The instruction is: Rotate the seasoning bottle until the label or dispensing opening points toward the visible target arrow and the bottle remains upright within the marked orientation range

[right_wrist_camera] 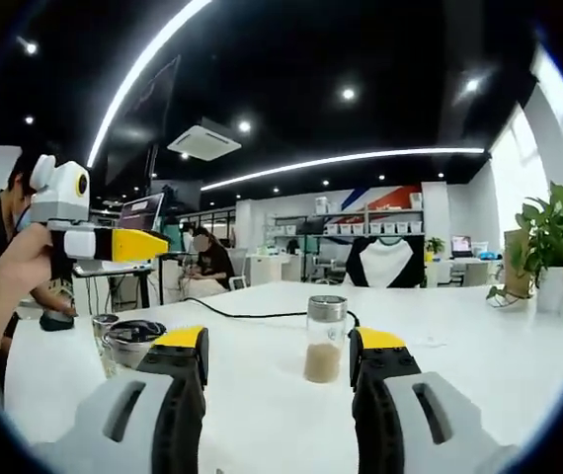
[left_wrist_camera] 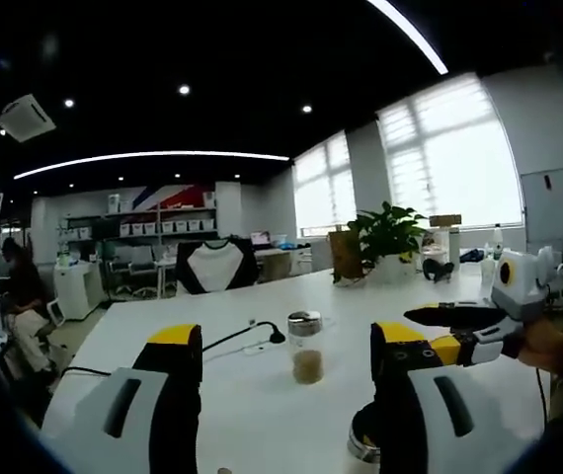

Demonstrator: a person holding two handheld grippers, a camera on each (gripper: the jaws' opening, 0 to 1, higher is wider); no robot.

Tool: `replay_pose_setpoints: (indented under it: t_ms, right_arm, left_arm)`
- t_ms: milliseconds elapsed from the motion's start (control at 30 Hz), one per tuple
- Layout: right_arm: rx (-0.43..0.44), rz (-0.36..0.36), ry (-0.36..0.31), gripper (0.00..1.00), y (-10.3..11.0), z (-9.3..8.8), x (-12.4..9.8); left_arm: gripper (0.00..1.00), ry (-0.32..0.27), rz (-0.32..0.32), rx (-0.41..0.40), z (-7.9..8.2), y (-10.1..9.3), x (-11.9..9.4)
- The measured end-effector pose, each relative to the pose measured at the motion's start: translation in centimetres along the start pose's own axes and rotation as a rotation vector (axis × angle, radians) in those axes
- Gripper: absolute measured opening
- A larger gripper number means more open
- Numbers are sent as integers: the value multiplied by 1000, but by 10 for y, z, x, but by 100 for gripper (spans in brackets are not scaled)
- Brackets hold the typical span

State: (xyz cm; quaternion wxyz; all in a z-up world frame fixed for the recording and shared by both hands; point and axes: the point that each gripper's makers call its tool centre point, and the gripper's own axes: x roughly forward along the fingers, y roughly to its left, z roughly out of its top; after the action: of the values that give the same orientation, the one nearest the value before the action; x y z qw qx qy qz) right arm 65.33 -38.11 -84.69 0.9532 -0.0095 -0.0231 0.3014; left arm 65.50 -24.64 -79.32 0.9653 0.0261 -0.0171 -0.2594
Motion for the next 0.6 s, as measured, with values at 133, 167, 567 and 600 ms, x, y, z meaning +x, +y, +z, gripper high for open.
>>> replay_pose_setpoints:
  t_ms: [133, 167, 567, 600]
  right_arm:
    - [-4, -1, 15, 57, -6, -4, 14]
    - [-16, -7, 24, 57, -8, -7, 17]
    - [13, -20, 63, 57, -24, -22, 46]
    - [13, -21, 62, 57, -24, -22, 47]
  left_arm:
    - [74, 7, -17, -19, -2, -1, 15]
    - [74, 5, -22, -22, -2, -2, 18]
    - [74, 18, -50, -52, -8, 2, 61]
    - [74, 21, -51, -52, -9, 3, 64]
